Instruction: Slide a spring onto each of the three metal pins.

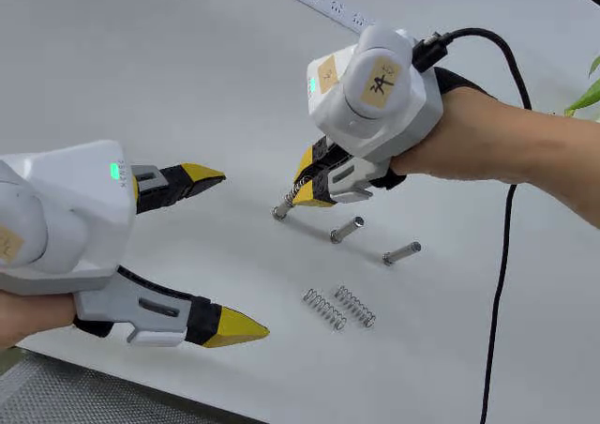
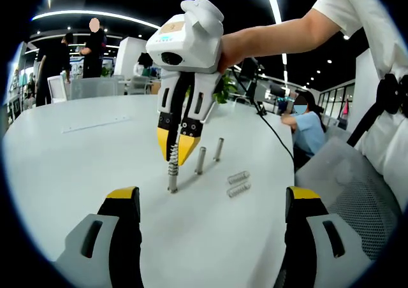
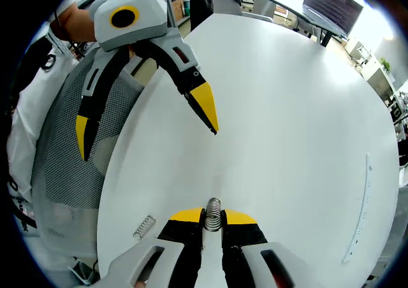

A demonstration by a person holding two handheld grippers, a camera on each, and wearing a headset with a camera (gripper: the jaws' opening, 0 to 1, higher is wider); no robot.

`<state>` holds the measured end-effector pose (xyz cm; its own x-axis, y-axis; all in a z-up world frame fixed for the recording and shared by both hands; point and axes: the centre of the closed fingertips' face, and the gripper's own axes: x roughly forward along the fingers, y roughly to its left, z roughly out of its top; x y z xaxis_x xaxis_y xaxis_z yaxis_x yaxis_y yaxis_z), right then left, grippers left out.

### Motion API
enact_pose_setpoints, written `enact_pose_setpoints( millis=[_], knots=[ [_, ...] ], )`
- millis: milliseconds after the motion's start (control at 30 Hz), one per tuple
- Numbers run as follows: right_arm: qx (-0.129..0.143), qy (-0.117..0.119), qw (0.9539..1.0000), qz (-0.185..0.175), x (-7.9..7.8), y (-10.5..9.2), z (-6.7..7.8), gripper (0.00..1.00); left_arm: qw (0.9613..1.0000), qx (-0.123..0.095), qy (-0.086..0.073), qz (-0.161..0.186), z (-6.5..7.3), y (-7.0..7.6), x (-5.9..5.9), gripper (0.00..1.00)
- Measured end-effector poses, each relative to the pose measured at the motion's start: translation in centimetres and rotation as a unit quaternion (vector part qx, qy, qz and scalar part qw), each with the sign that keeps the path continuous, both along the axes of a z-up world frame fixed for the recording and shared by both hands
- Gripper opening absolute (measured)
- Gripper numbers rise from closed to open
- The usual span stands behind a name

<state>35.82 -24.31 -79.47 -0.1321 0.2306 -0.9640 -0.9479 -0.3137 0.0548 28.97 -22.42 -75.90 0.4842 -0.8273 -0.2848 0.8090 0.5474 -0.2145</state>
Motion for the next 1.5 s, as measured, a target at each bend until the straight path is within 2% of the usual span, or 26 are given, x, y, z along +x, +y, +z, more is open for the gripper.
enact_pose_setpoints(
  millis=[1067, 1500],
  knots=[
    [-0.014, 0.005, 0.9999, -0.001, 0.1, 0.0, -2.8, 0.07, 1.0, -0.002, 0.002, -0.001, -0.2, 0.1, 0.0, 0.92],
    [-0.014, 0.005, 0.9999, -0.003, 0.0, 0.0, -3.1, 0.07, 1.0, -0.003, 0.003, 0.0, -0.1, 0.0, -0.1, 0.91]
  ],
)
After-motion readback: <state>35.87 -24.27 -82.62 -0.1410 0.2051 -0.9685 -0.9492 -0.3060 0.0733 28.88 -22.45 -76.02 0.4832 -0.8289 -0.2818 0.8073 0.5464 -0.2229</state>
